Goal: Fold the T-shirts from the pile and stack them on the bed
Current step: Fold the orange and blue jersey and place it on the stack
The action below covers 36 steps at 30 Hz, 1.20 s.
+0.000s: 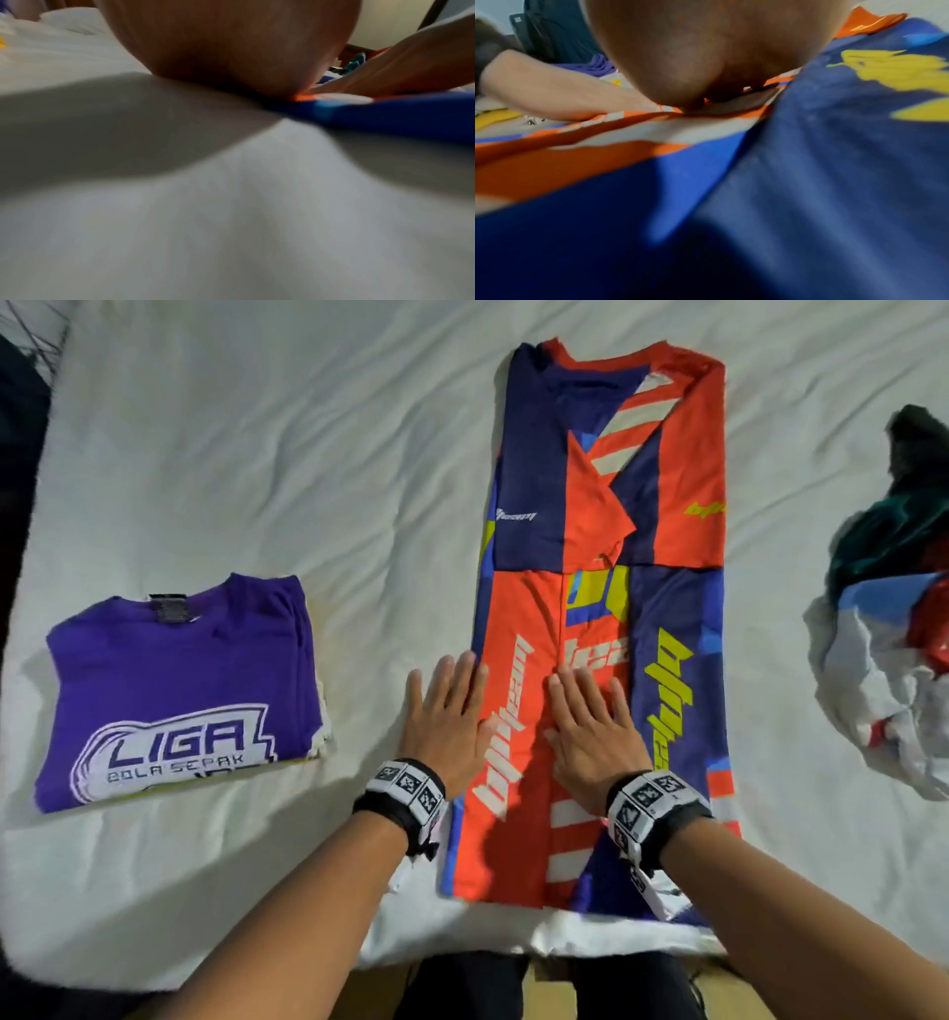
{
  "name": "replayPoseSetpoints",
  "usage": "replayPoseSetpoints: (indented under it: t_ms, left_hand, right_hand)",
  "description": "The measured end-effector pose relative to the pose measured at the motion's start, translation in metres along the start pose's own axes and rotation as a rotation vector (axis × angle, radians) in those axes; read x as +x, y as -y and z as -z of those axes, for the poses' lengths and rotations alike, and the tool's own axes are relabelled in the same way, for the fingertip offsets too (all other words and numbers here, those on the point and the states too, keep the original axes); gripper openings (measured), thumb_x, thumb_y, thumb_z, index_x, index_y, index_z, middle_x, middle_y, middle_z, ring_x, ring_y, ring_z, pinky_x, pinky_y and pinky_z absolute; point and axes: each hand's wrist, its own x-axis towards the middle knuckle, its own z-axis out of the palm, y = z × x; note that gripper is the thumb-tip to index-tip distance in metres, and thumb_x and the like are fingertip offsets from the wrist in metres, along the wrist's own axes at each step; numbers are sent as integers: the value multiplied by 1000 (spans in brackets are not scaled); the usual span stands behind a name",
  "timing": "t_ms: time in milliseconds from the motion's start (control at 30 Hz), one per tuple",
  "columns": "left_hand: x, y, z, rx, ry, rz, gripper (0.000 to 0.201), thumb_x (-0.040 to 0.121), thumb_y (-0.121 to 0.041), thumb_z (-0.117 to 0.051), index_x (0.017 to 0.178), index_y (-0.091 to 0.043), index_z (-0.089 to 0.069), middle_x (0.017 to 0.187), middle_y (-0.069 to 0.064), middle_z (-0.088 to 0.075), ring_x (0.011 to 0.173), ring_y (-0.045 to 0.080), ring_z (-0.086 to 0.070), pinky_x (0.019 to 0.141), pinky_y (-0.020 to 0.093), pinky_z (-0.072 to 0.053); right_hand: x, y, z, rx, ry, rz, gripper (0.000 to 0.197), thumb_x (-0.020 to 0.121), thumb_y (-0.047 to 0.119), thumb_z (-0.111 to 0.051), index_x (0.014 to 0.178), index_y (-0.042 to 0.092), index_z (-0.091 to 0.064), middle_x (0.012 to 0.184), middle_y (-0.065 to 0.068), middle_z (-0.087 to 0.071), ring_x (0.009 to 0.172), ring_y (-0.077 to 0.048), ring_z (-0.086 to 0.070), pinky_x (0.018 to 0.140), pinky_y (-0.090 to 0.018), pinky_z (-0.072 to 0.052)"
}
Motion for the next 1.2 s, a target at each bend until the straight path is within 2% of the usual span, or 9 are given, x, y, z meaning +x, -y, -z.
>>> replayPoseSetpoints:
  t_ms: [100, 167, 300, 433, 567, 667, 767, 933, 1200]
  left_hand:
    - [-36, 0, 9, -132, 20, 26, 69, 103, -48, -19, 163, -14, -12, 171, 13, -3, 157, 34, -1, 122, 62, -1]
    - [-65, -7, 18, -168, -35, -105, 63, 100, -46, -32, 155, -15, -38, 165, 15, -28, 152, 38, -24, 120, 62, -20]
    - [-115, -23, 23, -205, -41, -352, 47, 90, -54, -46, 110, -18, -70, 118, 5, -62, 112, 31, -56, 91, 47, -45]
    - [-136, -40, 21, -145, 29, -449, 48, 83, -61, -58, 100, -17, -69, 102, 2, -62, 96, 26, -55, 83, 42, -47]
    - [-140, -48, 23, -74, 85, -419, 54, 68, -63, -74, 98, -18, -69, 99, 2, -63, 91, 26, -57, 78, 40, -49]
    - [-136, -51, 25, -40, 129, -394, 44, 64, -42, -82, 97, -17, -68, 100, 3, -64, 91, 28, -60, 75, 41, -50]
    - [-133, -52, 28, -21, 145, -375, 31, 62, -28, -80, 89, -17, -69, 93, 3, -65, 87, 29, -62, 73, 42, -52]
    - [-117, -56, 46, -88, 138, -289, 15, 77, -19, -68, 92, -16, -68, 92, 4, -68, 91, 32, -62, 81, 41, -47]
    - [-56, -48, 90, -264, -59, -58, 22, 85, -12, -57, 103, -13, -69, 97, 7, -69, 92, 33, -60, 80, 40, -46]
  right_hand:
    - [-30, -6, 13, 14, -34, -55, 64, 99, 36, -32, 152, 2, -38, 161, -17, -33, 151, -38, -26, 121, -56, -12]
    - [-54, -10, 23, 32, -46, -32, 54, 96, 31, -39, 142, 6, -52, 151, -20, -46, 142, -44, -39, 118, -58, -25]
    - [-106, -12, 43, 8, -66, -93, 23, 89, 28, -45, 88, 11, -61, 92, -13, -59, 85, -39, -57, 72, -50, -49]
    - [-149, -13, 44, 60, 26, -96, 44, 96, 48, -34, 79, 16, -59, 83, -6, -61, 80, -35, -59, 61, -40, -47]
    - [-178, -16, 41, -29, 178, 12, 58, 82, 75, -53, 82, 18, -61, 83, -1, -57, 78, -28, -56, 60, -36, -43]
    - [-184, -20, 31, -102, 191, 102, 50, 60, 50, -85, 88, 12, -66, 87, -6, -58, 76, -32, -58, 55, -38, -48]
    - [-179, -23, 30, -80, 155, 87, 31, 52, 21, -83, 76, 12, -65, 80, -7, -58, 71, -33, -59, 49, -37, -46]
    - [-166, -26, 39, 22, 28, 10, 16, 69, 20, -49, 68, 13, -63, 70, -6, -59, 65, -35, -59, 47, -37, -46]
    - [-97, -47, 90, 77, -129, -195, 19, 63, 4, -78, 77, 11, -67, 71, -8, -58, 65, -37, -59, 48, -36, -43]
